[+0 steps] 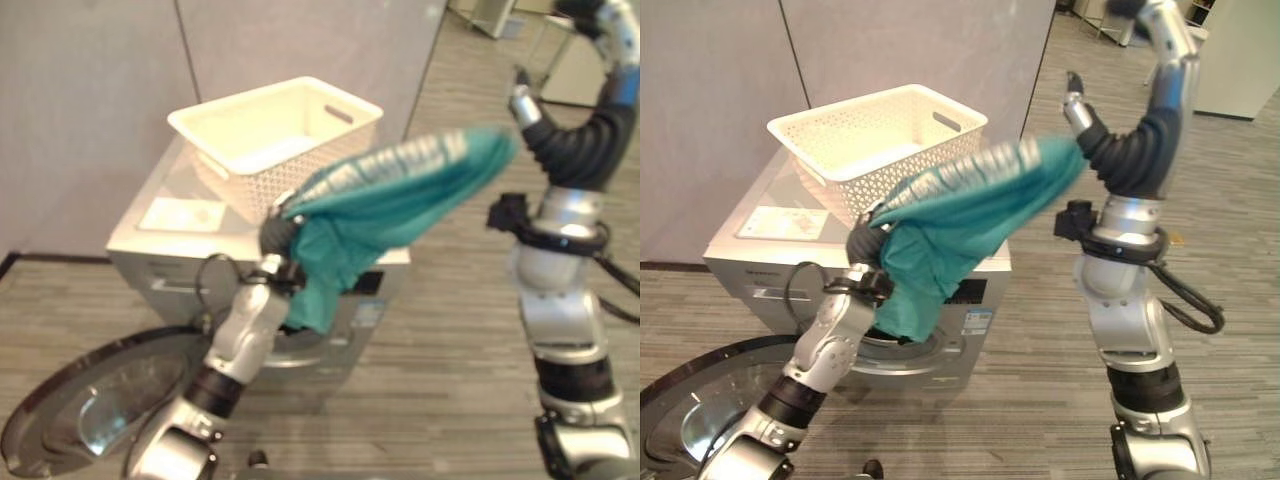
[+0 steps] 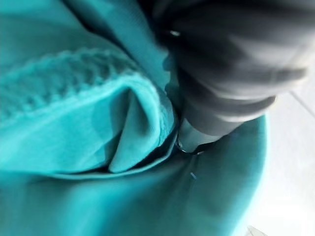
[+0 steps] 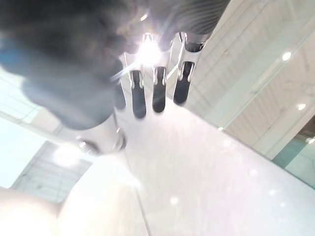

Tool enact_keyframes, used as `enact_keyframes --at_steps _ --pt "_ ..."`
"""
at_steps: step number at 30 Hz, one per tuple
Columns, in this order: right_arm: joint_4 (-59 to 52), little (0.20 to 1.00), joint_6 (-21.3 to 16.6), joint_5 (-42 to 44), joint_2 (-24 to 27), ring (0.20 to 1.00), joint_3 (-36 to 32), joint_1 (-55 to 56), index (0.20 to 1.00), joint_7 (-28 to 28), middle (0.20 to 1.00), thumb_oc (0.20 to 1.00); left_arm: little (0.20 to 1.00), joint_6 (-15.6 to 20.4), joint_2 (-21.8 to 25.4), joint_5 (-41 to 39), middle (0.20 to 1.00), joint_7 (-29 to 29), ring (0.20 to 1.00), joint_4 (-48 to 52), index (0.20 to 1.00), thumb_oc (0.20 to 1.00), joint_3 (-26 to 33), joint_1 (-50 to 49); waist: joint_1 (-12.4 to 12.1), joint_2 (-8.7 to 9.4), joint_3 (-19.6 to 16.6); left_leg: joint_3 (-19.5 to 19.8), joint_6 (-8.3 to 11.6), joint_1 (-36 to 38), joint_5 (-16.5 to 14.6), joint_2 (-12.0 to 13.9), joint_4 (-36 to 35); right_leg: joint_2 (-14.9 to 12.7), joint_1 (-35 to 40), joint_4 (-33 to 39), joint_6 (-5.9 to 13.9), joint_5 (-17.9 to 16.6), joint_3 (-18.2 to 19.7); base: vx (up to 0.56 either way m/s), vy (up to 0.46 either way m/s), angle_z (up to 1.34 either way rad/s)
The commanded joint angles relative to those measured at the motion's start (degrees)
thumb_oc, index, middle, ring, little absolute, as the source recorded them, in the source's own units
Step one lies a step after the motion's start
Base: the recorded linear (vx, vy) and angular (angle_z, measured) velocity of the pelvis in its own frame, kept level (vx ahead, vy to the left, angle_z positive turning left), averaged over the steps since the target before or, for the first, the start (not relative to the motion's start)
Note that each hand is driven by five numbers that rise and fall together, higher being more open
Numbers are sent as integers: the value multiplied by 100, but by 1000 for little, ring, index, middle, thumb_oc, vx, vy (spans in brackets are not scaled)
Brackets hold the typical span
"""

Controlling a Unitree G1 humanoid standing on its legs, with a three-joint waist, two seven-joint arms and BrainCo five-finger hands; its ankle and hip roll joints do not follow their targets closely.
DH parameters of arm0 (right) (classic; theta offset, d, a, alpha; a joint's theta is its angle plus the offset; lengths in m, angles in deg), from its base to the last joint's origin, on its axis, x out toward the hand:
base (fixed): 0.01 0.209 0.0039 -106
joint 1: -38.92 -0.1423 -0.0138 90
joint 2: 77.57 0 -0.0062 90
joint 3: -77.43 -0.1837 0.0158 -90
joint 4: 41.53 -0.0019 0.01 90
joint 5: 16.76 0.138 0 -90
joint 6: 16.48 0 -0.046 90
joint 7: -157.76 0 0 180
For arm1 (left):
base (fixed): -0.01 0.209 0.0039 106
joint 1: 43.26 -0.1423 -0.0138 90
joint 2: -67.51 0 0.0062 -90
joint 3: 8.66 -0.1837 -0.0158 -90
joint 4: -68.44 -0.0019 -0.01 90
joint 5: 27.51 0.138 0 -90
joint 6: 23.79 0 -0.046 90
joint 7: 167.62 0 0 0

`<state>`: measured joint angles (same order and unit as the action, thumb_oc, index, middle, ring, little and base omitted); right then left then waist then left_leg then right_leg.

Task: Grab the laundry basket,head to the washer,open it,put in the laundry and shut it.

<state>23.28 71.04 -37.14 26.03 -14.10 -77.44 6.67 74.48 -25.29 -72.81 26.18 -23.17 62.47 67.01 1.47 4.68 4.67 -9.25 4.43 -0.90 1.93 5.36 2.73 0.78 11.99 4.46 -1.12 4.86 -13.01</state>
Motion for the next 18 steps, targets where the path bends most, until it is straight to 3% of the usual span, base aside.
enact_keyframes --at_steps 1,12,18 --pt "-337 1000 -208 -310 96 1000 -311 101 1000 -78 1000 1000 200 462 74 365 200 -54 200 323 200 200 149 209 83 -208 -459 -110 -17 -690 1104 163 -510 44 355 -50 244 500 215 -4 -7 -4" --pt "-155 1000 -48 -399 -38 1000 -1708 1543 1000 22 1000 1000 200 566 550 834 200 -231 200 1394 200 200 1365 -631 182 -344 -558 -179 -38 -615 1050 148 -516 0 311 -104 267 483 274 0 -6 -6" --pt "1418 1000 380 -533 27 1000 -2571 2892 1000 458 1000 1000 200 467 698 689 200 -862 200 2456 200 200 1948 -2285 -11 -411 -443 -118 -117 -675 1024 69 -475 -33 323 -109 280 501 189 -7 -16 -3"
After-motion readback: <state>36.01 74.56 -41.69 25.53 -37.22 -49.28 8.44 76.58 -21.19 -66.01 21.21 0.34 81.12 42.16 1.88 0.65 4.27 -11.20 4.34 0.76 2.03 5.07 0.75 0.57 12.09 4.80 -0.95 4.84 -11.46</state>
